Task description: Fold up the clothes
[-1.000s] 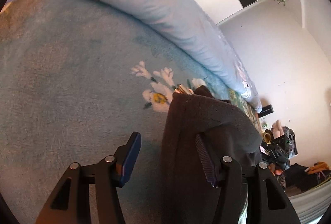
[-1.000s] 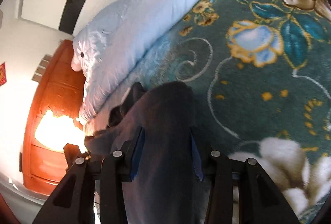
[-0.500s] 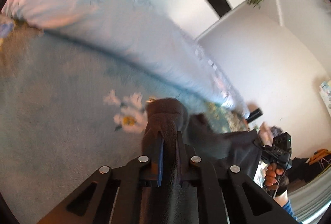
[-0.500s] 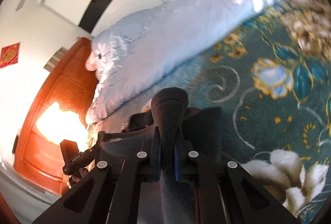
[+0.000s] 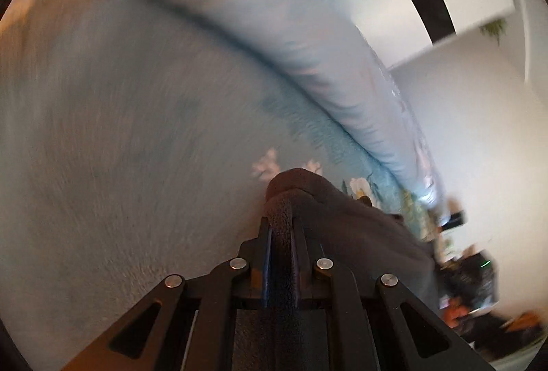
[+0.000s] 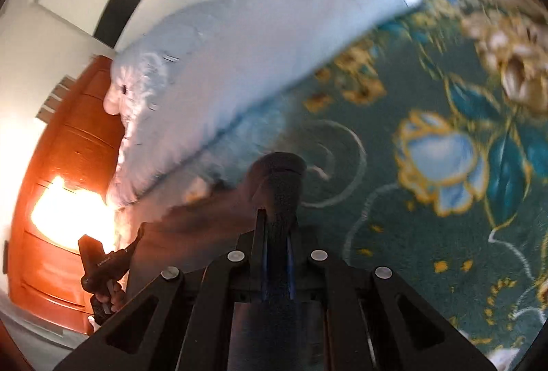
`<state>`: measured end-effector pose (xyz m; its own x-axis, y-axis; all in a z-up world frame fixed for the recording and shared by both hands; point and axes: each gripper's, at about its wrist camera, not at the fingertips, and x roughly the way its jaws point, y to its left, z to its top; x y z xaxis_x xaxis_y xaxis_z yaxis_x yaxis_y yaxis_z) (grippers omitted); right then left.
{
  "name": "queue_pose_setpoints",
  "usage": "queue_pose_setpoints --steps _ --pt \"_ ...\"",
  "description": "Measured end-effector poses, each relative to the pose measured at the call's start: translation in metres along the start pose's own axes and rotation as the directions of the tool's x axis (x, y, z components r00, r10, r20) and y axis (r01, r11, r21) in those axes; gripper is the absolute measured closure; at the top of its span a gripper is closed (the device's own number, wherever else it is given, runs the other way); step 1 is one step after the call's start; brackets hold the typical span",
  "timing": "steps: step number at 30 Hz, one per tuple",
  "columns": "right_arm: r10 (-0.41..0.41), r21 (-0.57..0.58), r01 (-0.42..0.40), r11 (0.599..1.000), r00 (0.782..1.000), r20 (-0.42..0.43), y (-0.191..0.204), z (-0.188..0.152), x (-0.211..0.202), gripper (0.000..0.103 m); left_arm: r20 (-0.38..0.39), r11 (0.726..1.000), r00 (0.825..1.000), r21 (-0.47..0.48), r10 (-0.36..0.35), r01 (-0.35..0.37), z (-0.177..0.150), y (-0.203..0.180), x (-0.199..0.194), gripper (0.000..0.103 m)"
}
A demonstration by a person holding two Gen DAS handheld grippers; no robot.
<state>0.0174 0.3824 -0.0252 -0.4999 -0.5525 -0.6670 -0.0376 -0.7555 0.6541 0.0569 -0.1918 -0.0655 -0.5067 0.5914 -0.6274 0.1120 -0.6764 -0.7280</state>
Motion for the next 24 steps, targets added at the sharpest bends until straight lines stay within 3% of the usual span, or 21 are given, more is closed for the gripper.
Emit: queue_pose_setpoints --steps 3,8,12,16,19,20,24 --pt "0.026 0.048 -0.026 0.999 1.000 -0.005 -0.017 -0.001 0.005 0.094 0.005 0.999 1.000 -0.016 -0.029 0.029 0.000 0.002 -0.001 0.092" --pt "-0.019 0.053 0.021 0.998 0.999 -0.045 -0.021 -0.003 0.019 0.094 -0.027 0.998 0.998 0.023 0.056 -0.055 0.002 -0.008 0.010 0.088" --pt "0.004 0.055 -0.001 0.998 0.998 -0.059 -0.016 0.000 0.014 0.093 -0.022 0.995 0.995 0.042 0.096 -0.095 -0.001 -0.019 -0.003 0.081" --pt "-0.026 0.018 0.027 0.999 0.998 -0.054 -0.005 0.002 -0.004 0.089 0.011 0.980 0.987 0.123 0.159 -0.159 -0.007 -0.036 -0.031 0.057" --pt "-0.059 -0.002 0.058 0.998 0.998 -0.035 0.000 -0.006 -0.022 0.088 0.045 0.986 0.992 0.118 0.115 -0.120 -0.015 -0.025 -0.064 0.032" --pt "-0.053 -0.004 0.053 0.999 0.998 -0.027 0.000 -0.011 -0.030 0.083 0.057 0.988 0.993 0.115 0.099 -0.105 -0.022 -0.020 -0.074 0.025" --pt "0.035 0.013 -0.036 0.999 0.999 0.024 -0.006 -0.051 -0.066 0.040 0.123 0.991 0.992 0.126 0.036 -0.052 -0.063 -0.014 -0.099 0.011"
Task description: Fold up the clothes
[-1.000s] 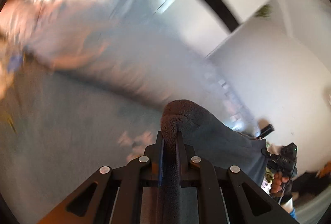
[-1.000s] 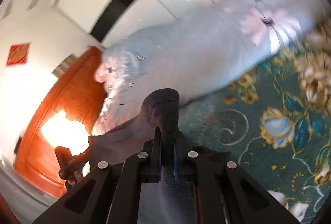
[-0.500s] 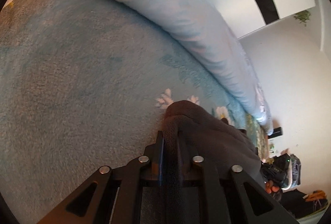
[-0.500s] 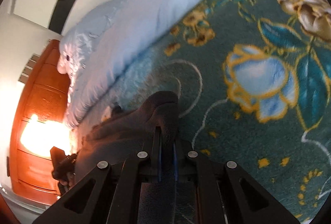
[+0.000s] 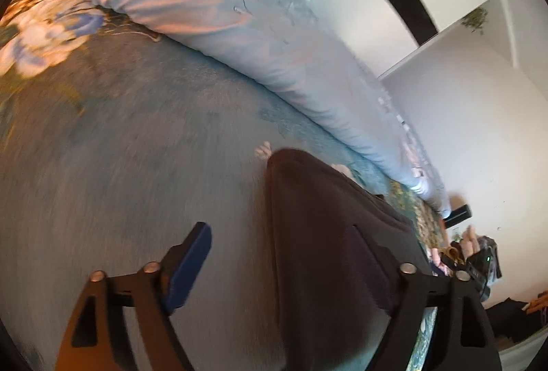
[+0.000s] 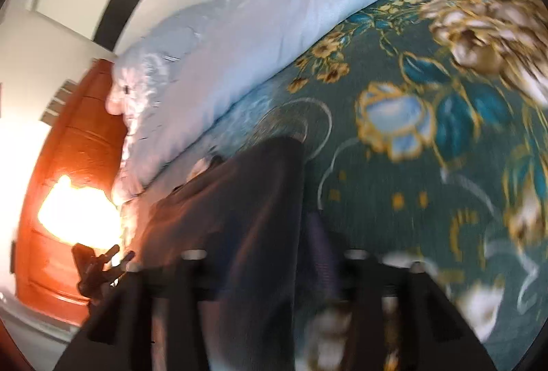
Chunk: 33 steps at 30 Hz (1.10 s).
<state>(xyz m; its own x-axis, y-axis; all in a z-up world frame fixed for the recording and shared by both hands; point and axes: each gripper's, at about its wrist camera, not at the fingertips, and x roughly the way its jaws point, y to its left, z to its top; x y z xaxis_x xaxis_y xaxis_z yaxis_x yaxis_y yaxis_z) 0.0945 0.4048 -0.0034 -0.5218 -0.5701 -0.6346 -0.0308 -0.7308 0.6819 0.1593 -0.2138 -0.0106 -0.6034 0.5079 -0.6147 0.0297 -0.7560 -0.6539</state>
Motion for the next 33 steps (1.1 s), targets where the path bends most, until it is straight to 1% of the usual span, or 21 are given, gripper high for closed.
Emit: queue_pose_setpoints --steps 1,3,6,8,10,12,13,15,16,19,22,25,28,30,33 --pt "0.028 0.014 -0.029 0.999 1.000 0.011 -0.003 -0.011 -0.008 0.037 0.013 1.000 1.000 0.000 -0.016 0.016 -0.011 0.002 -0.004 0.005" --pt "0.090 0.053 -0.091 0.994 0.995 0.031 -0.012 -0.034 -0.022 0.021 0.052 0.999 0.998 0.014 -0.033 0.032 -0.033 0.005 -0.014 0.005" --pt "0.136 0.099 -0.142 0.985 0.989 0.059 -0.020 -0.065 -0.034 0.008 0.096 0.999 0.995 0.029 -0.040 0.037 -0.059 0.009 -0.022 0.002" --pt "0.143 0.128 -0.150 0.980 0.988 0.063 -0.022 -0.079 -0.035 0.004 0.062 0.999 0.997 0.018 -0.035 0.034 -0.066 0.007 -0.016 0.000" --pt "0.147 0.171 -0.157 0.973 0.987 0.068 -0.025 -0.090 -0.032 0.004 0.037 0.999 0.999 0.008 -0.037 0.037 -0.069 0.004 -0.010 0.000" --pt "0.169 0.217 -0.183 0.959 0.982 0.081 -0.027 -0.097 -0.026 0.004 0.014 0.995 0.995 -0.029 -0.096 0.097 -0.071 0.002 -0.004 0.000" --pt "0.169 0.224 -0.183 0.957 0.982 0.082 -0.026 -0.099 -0.023 0.004 -0.004 0.991 0.992 -0.047 -0.129 0.129 -0.071 0.001 0.001 0.000" --pt "0.148 0.214 -0.160 0.964 0.986 0.073 -0.018 -0.100 -0.015 0.003 -0.042 0.987 0.988 -0.065 -0.149 0.147 -0.073 -0.005 0.014 0.000" --pt "0.143 0.210 -0.154 0.965 0.987 0.068 -0.015 -0.100 -0.011 0.003 -0.065 0.990 0.989 -0.058 -0.135 0.132 -0.074 -0.010 0.021 0.000" --pt "0.166 0.206 -0.171 0.964 0.985 0.038 -0.005 -0.099 0.005 0.003 -0.076 0.993 0.991 -0.044 -0.113 0.110 -0.073 -0.019 0.031 0.000" --pt "0.141 0.214 -0.149 0.965 0.989 0.052 0.001 -0.097 0.017 0.003 -0.091 0.990 0.986 -0.057 -0.137 0.132 -0.066 -0.028 0.042 0.000" --pt "0.164 0.236 -0.175 0.956 0.984 0.067 0.007 -0.091 0.032 0.002 -0.128 0.985 0.977 -0.063 -0.170 0.163 -0.060 -0.036 0.059 0.000" --pt "0.155 0.232 -0.167 0.958 0.986 0.068 0.013 -0.085 0.042 0.000 -0.124 0.986 0.979 -0.057 -0.161 0.155 -0.051 -0.041 0.074 0.000" --pt "0.157 0.236 -0.168 0.957 0.985 0.067 0.015 -0.080 0.047 0.000 -0.124 0.985 0.978 -0.075 -0.166 0.158 -0.043 -0.038 0.082 0.000" --pt "0.167 0.240 -0.175 0.955 0.984 0.055 0.015 -0.071 0.054 0.000 -0.157 0.987 0.975 -0.058 -0.156 0.149 -0.033 -0.041 0.089 0.000"
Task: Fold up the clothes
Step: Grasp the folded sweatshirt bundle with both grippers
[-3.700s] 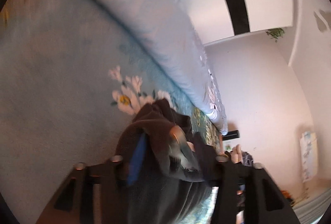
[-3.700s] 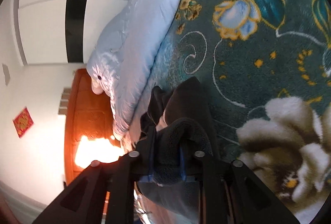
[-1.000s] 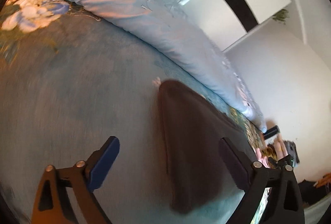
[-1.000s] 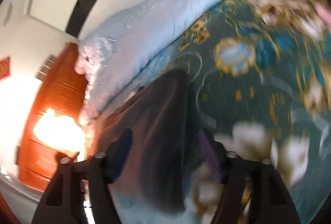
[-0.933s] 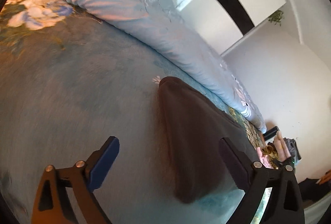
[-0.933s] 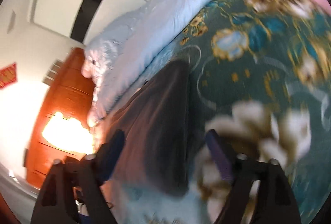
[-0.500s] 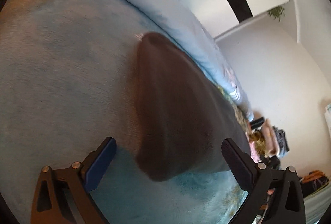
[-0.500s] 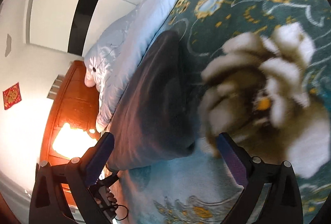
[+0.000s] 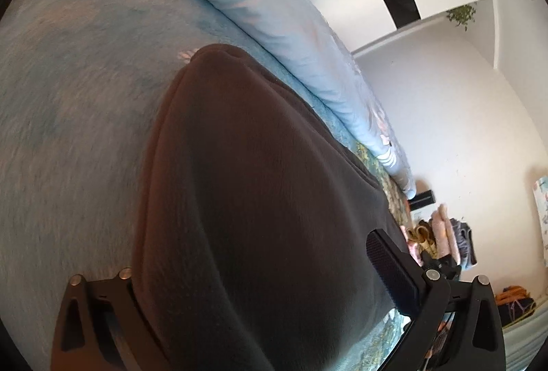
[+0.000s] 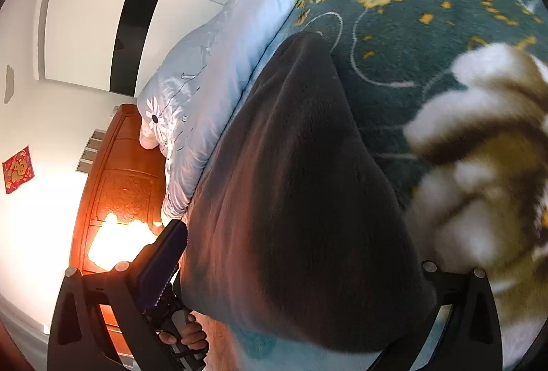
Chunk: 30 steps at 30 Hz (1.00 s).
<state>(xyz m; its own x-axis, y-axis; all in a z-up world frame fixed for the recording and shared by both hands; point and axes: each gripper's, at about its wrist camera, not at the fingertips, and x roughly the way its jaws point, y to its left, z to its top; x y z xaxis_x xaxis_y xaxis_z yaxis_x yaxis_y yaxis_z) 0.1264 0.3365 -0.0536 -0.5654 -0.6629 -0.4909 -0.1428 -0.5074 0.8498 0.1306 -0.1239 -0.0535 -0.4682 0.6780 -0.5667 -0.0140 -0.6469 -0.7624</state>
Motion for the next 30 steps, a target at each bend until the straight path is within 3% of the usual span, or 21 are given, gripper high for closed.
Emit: queue_pose_setpoints --steps 4,8,10,12,16,18,20,23,25,30 --pt "0.003 -0.028 -0.003 1.000 1.000 -0.022 0.006 0.011 0.007 0.000 -0.052 1.000 0.999 0.009 0.011 -0.010 0.010 0.001 0.008 0.002" --pt "-0.002 -0.102 -0.002 0.995 0.999 -0.037 0.018 0.013 0.014 0.001 -0.049 1.000 0.999 0.016 0.023 -0.022 0.008 0.002 0.008 0.012" --pt "-0.057 -0.145 0.048 0.988 0.997 -0.060 0.017 0.010 0.020 0.007 -0.037 1.000 0.999 0.008 0.020 -0.020 0.005 0.004 0.008 0.015" --pt "-0.105 -0.177 0.091 0.980 0.992 -0.073 0.015 0.008 0.025 0.021 -0.018 1.000 1.000 0.004 0.021 -0.020 0.003 0.004 0.008 0.017" --pt "-0.142 -0.135 0.132 0.982 0.988 -0.067 0.013 0.011 0.025 0.035 0.012 0.999 0.999 -0.020 0.049 -0.048 0.002 0.000 0.011 0.017" --pt "-0.160 -0.125 0.151 0.981 0.984 -0.072 0.015 0.011 0.026 0.050 0.011 0.997 0.997 -0.013 0.080 -0.080 0.001 -0.006 0.011 0.025" --pt "-0.168 -0.116 0.158 0.981 0.983 -0.081 0.016 0.011 0.023 0.057 0.010 0.994 0.994 0.000 0.109 -0.109 -0.001 -0.014 0.010 0.047" --pt "-0.160 -0.126 0.148 0.981 0.983 -0.090 0.031 0.011 0.017 0.061 0.020 0.989 0.990 0.028 0.142 -0.143 -0.005 -0.029 0.002 0.063" --pt "-0.141 -0.151 0.126 0.981 0.985 -0.096 0.046 0.009 0.009 0.063 0.038 0.987 0.988 0.052 0.150 -0.152 -0.011 -0.039 -0.009 0.066" --pt "-0.146 -0.239 0.120 0.964 0.985 -0.092 0.080 0.000 -0.027 0.063 0.045 0.993 0.996 0.085 0.079 -0.083 -0.035 -0.065 -0.037 0.071"
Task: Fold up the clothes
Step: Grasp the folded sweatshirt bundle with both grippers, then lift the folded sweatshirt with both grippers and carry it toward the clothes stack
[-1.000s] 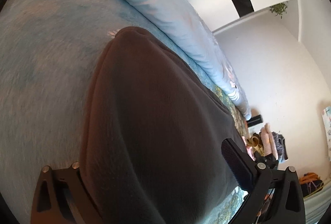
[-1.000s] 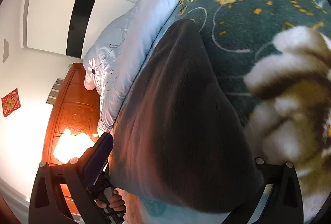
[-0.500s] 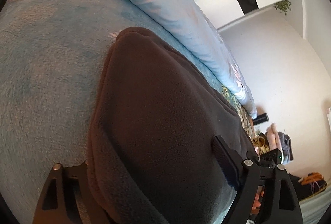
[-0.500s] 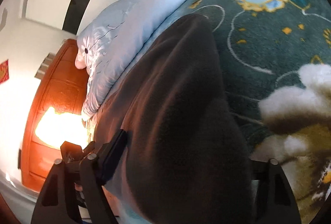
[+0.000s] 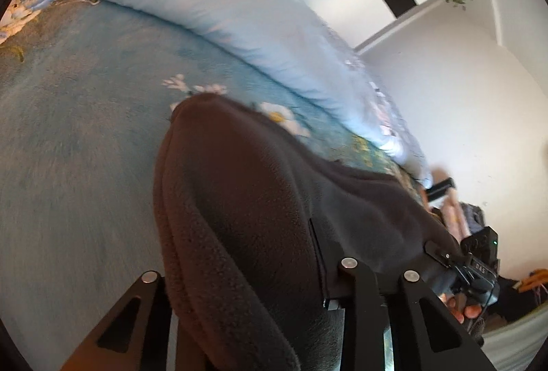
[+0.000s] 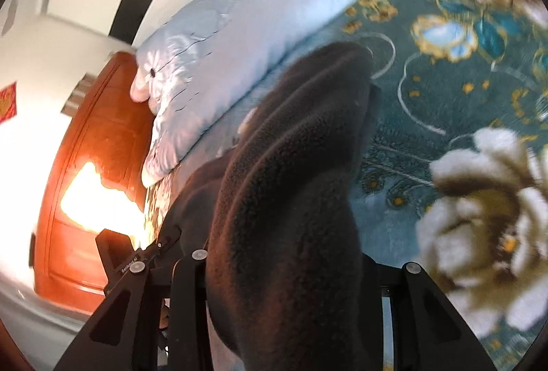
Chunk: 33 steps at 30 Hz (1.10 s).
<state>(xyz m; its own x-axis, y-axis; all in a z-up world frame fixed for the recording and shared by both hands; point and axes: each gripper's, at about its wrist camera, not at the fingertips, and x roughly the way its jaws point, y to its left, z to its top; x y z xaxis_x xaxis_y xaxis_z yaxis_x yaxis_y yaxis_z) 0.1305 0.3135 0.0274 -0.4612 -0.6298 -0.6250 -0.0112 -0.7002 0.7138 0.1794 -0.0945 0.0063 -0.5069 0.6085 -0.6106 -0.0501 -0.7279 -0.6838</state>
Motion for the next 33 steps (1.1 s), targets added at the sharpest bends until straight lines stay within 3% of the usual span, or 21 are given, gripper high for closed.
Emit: queue_pose_setpoints --steps 7,11,17,22,27,30,33 --pt "-0.001 -0.036 0.001 0.999 1.000 0.003 0.013 -0.024 -0.063 0.063 -0.008 0.989 0.992 0.088 -0.123 0.123 -0.029 -0.053 -0.028 0.073" --pt "-0.005 -0.083 0.009 0.997 0.999 0.049 0.023 -0.039 -0.113 0.063 -0.033 0.976 0.984 0.127 -0.173 0.176 -0.033 -0.087 -0.040 0.073" --pt "-0.020 -0.173 0.041 0.984 0.993 0.119 0.039 -0.034 -0.194 0.064 -0.017 0.944 0.972 0.232 -0.235 0.233 -0.030 -0.172 -0.048 0.073" --pt "-0.045 -0.220 0.086 0.972 0.982 0.185 0.047 0.010 -0.267 0.064 0.004 0.907 0.950 0.299 -0.313 0.298 -0.005 -0.258 -0.036 0.073" --pt "-0.072 -0.250 0.141 0.958 0.961 0.267 0.046 0.068 -0.351 0.064 0.008 0.856 0.916 0.361 -0.400 0.371 0.030 -0.362 0.001 0.073" --pt "-0.115 -0.244 0.205 0.948 0.935 0.336 0.033 0.106 -0.407 0.064 -0.001 0.812 0.893 0.416 -0.450 0.409 0.040 -0.432 0.036 0.073" --pt "-0.167 -0.241 0.283 0.928 0.897 0.410 0.011 0.140 -0.461 0.064 -0.005 0.760 0.851 0.446 -0.526 0.472 0.039 -0.499 0.083 0.073"
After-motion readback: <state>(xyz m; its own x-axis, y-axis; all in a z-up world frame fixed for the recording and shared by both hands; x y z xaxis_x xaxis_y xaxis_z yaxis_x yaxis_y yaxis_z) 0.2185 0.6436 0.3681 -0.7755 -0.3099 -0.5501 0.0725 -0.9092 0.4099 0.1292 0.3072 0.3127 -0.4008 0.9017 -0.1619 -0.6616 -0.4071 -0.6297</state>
